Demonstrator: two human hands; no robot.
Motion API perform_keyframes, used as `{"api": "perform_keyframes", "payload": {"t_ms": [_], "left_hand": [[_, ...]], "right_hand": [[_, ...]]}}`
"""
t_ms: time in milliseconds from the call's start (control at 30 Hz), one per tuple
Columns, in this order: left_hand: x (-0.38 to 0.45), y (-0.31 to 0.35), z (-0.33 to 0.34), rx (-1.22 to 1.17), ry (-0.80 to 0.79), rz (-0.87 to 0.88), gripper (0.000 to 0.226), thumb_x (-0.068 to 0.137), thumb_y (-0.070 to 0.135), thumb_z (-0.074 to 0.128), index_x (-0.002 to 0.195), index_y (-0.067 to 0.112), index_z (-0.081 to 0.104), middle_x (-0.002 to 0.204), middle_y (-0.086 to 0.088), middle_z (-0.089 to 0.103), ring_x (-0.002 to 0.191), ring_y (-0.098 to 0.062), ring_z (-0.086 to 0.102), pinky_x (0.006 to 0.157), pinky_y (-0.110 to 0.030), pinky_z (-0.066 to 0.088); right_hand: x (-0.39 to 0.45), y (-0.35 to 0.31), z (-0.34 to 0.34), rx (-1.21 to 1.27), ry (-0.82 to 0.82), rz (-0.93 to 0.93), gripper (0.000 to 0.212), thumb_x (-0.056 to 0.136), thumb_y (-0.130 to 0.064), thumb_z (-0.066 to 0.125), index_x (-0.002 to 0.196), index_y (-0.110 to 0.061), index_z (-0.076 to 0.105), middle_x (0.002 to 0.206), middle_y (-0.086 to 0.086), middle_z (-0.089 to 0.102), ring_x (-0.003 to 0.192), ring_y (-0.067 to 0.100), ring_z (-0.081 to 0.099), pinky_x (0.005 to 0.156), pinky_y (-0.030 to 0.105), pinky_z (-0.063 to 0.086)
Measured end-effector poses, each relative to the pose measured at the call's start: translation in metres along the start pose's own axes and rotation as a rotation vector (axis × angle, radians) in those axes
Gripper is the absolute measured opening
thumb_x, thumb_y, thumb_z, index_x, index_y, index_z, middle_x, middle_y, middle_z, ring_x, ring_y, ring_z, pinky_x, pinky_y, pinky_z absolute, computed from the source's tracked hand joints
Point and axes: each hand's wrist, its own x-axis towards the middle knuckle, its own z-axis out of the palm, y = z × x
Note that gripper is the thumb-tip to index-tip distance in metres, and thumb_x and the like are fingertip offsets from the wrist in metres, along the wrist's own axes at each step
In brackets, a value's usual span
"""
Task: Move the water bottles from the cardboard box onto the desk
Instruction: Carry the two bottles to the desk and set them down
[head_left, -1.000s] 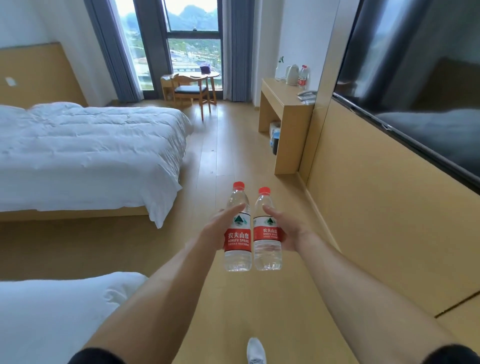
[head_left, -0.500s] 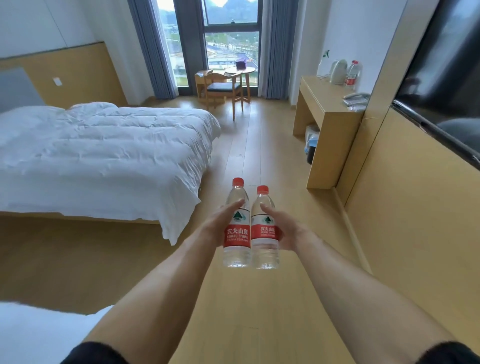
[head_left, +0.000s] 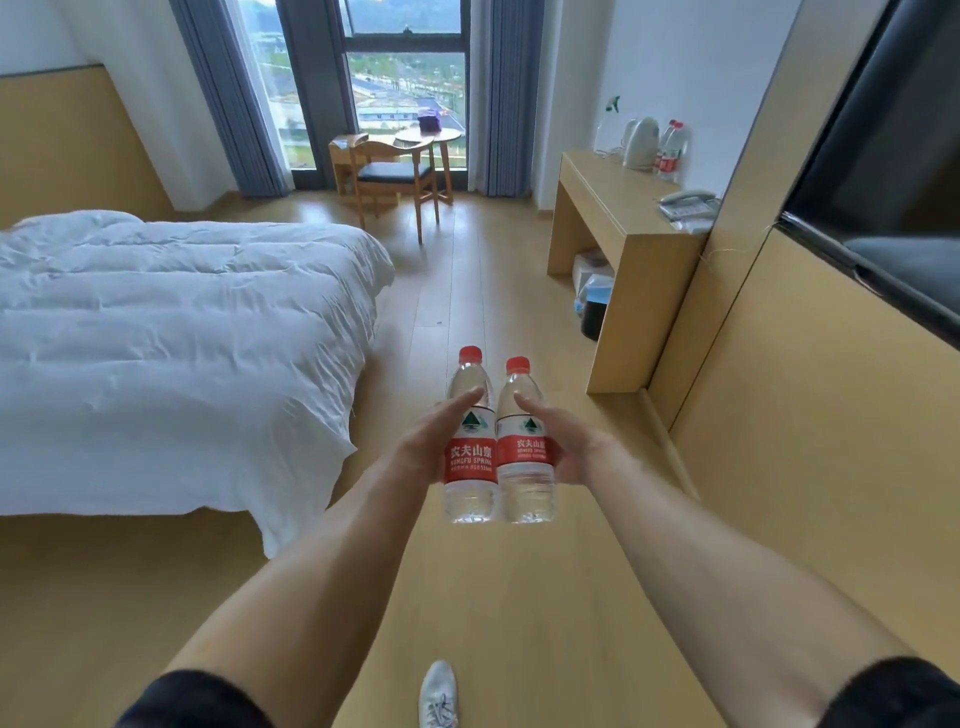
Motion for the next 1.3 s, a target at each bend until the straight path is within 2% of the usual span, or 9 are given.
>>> {"api": "perform_keyframes", "payload": {"t_ms": [67, 167, 300, 400, 600, 700, 800, 1067, 1300], "left_hand": [[0.03, 0.026, -0.007, 0.017, -0.038, -0.005, 0.064, 0.09, 0.045, 0.07, 0.137, 0.007, 0.049, 0.111, -0.02, 0.07, 0.083, -0.031, 0.071, 0.081, -0.045, 0.06], [0.073, 0.068, -0.021, 0.041, -0.057, -0.006, 0.066, 0.092, 0.045, 0.069, 0.14, 0.005, 0.048, 0.132, -0.025, 0.063, 0.105, -0.038, 0.067, 0.097, -0.052, 0.054], [0.125, 0.123, -0.04, 0.066, -0.067, 0.011, 0.065, 0.092, 0.043, 0.07, 0.14, 0.005, 0.048, 0.135, -0.026, 0.061, 0.124, -0.043, 0.06, 0.106, -0.056, 0.048], [0.159, 0.153, -0.053, 0.076, -0.096, 0.001, 0.064, 0.093, 0.04, 0.069, 0.141, 0.005, 0.047, 0.135, -0.027, 0.06, 0.122, -0.044, 0.061, 0.106, -0.057, 0.048], [0.216, 0.198, -0.068, 0.05, -0.119, -0.027, 0.06, 0.094, 0.04, 0.068, 0.139, 0.004, 0.05, 0.123, -0.023, 0.065, 0.085, -0.031, 0.067, 0.088, -0.046, 0.055], [0.253, 0.219, -0.075, 0.057, -0.091, -0.014, 0.062, 0.093, 0.04, 0.069, 0.139, 0.005, 0.05, 0.13, -0.024, 0.064, 0.099, -0.037, 0.068, 0.096, -0.05, 0.055], [0.295, 0.243, -0.08, 0.068, -0.057, -0.003, 0.062, 0.094, 0.041, 0.068, 0.139, 0.004, 0.049, 0.133, -0.026, 0.062, 0.12, -0.043, 0.062, 0.105, -0.055, 0.049], [0.413, 0.328, -0.078, 0.072, 0.027, -0.031, 0.062, 0.093, 0.045, 0.068, 0.138, 0.006, 0.05, 0.132, -0.024, 0.063, 0.108, -0.037, 0.065, 0.103, -0.052, 0.051], [0.505, 0.39, -0.076, 0.057, 0.099, -0.028, 0.064, 0.092, 0.046, 0.069, 0.138, 0.006, 0.05, 0.13, -0.023, 0.065, 0.118, -0.04, 0.065, 0.103, -0.054, 0.051]], "right_hand": [[0.026, -0.026, -0.002, -0.004, 0.035, 0.005, 0.069, 0.09, -0.057, 0.065, 0.137, -0.007, 0.054, 0.129, 0.021, 0.067, 0.121, 0.038, 0.064, 0.107, 0.055, 0.047], [0.064, -0.067, -0.001, -0.004, 0.087, -0.004, 0.068, 0.09, -0.058, 0.065, 0.136, -0.009, 0.054, 0.125, 0.019, 0.069, 0.116, 0.036, 0.067, 0.106, 0.054, 0.048], [0.107, -0.119, 0.006, 0.034, 0.121, -0.037, 0.066, 0.09, -0.057, 0.065, 0.136, -0.011, 0.054, 0.122, 0.018, 0.071, 0.112, 0.035, 0.07, 0.1, 0.052, 0.053], [0.135, -0.15, 0.007, 0.074, 0.115, -0.044, 0.064, 0.092, -0.056, 0.063, 0.136, -0.01, 0.054, 0.124, 0.019, 0.07, 0.114, 0.037, 0.068, 0.103, 0.053, 0.05], [0.196, -0.204, 0.0, 0.065, 0.117, -0.058, 0.065, 0.092, -0.055, 0.062, 0.138, -0.01, 0.053, 0.125, 0.02, 0.069, 0.115, 0.037, 0.067, 0.105, 0.054, 0.049], [0.231, -0.229, -0.008, 0.066, 0.108, -0.067, 0.065, 0.093, -0.055, 0.062, 0.138, -0.009, 0.053, 0.126, 0.02, 0.068, 0.117, 0.038, 0.066, 0.105, 0.054, 0.049], [0.268, -0.257, -0.02, 0.083, 0.077, -0.062, 0.063, 0.093, -0.054, 0.062, 0.136, -0.009, 0.053, 0.126, 0.021, 0.068, 0.116, 0.038, 0.067, 0.093, 0.051, 0.056], [0.378, -0.361, -0.063, 0.081, 0.0, -0.02, 0.063, 0.094, -0.053, 0.06, 0.136, -0.006, 0.053, 0.131, 0.022, 0.065, 0.118, 0.038, 0.065, 0.095, 0.051, 0.054], [0.457, -0.444, -0.097, 0.038, -0.042, 0.019, 0.066, 0.094, -0.055, 0.06, 0.137, -0.005, 0.051, 0.133, 0.024, 0.063, 0.124, 0.04, 0.061, 0.106, 0.055, 0.048]]}}
